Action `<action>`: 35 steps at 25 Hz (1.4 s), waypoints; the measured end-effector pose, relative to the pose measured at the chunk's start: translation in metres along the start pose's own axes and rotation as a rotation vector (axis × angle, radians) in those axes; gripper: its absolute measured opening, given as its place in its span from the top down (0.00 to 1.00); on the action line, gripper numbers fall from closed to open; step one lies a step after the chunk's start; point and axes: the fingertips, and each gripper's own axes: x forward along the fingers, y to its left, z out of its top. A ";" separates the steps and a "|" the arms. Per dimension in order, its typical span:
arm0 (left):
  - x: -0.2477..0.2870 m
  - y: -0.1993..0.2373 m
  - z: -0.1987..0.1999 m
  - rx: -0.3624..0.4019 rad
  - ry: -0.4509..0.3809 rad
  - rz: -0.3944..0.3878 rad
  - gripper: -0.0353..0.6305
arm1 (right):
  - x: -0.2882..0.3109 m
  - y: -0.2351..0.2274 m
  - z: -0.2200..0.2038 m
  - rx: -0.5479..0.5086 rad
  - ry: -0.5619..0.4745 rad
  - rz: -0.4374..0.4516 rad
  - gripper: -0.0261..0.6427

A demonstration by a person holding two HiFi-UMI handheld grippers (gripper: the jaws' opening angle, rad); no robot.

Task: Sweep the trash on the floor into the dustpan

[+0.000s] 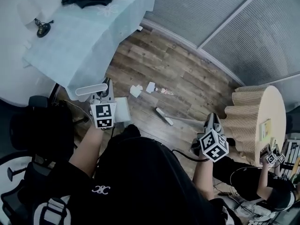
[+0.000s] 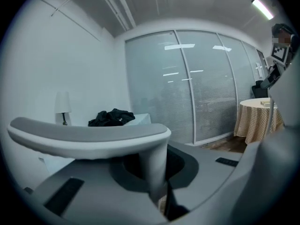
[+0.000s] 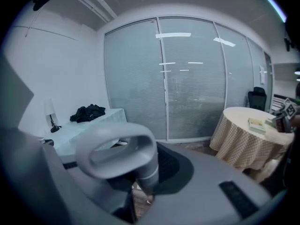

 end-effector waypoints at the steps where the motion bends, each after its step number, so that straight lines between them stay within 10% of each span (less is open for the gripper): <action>1: 0.009 0.000 -0.002 0.004 0.005 -0.008 0.91 | 0.007 -0.002 0.003 0.008 -0.001 -0.013 0.89; 24: 0.144 0.013 -0.033 -0.016 0.041 0.172 0.91 | 0.156 -0.113 0.094 0.161 -0.083 -0.138 0.89; 35: 0.148 -0.003 -0.079 -0.106 0.095 0.250 0.91 | 0.236 -0.098 0.072 0.048 -0.052 -0.179 0.89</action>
